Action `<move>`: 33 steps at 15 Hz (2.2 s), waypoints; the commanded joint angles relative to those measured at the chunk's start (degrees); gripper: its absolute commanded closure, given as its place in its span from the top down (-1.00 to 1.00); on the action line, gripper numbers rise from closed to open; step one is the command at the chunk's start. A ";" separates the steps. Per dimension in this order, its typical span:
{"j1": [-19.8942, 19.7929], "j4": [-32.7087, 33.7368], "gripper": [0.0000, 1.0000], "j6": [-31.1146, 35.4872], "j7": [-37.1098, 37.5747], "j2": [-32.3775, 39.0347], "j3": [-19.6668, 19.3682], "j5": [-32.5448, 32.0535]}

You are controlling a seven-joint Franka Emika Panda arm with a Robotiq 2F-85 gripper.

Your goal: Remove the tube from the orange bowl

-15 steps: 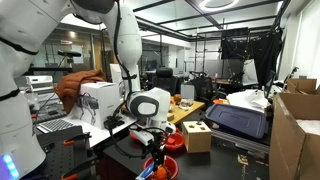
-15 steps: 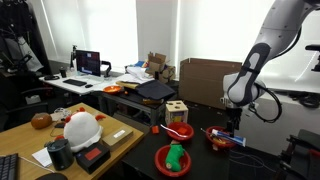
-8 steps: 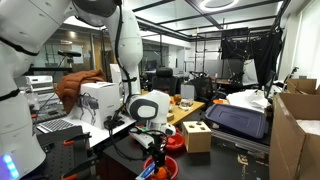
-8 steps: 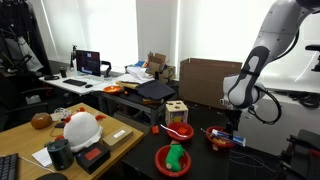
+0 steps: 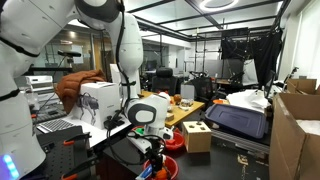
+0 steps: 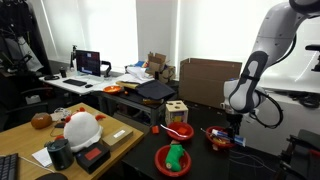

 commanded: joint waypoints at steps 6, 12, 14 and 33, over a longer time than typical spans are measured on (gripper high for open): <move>-0.08 -1.53 -0.29 2.16 0.37 -0.21 -0.52 -3.15; 0.91 -6.39 -0.98 -0.72 0.23 -6.93 -2.37 -5.86; 1.22 -8.67 -0.93 -2.73 -0.06 -10.18 -2.79 -6.94; 8.15 -8.50 -0.93 -19.93 14.29 -29.72 1.14 -8.04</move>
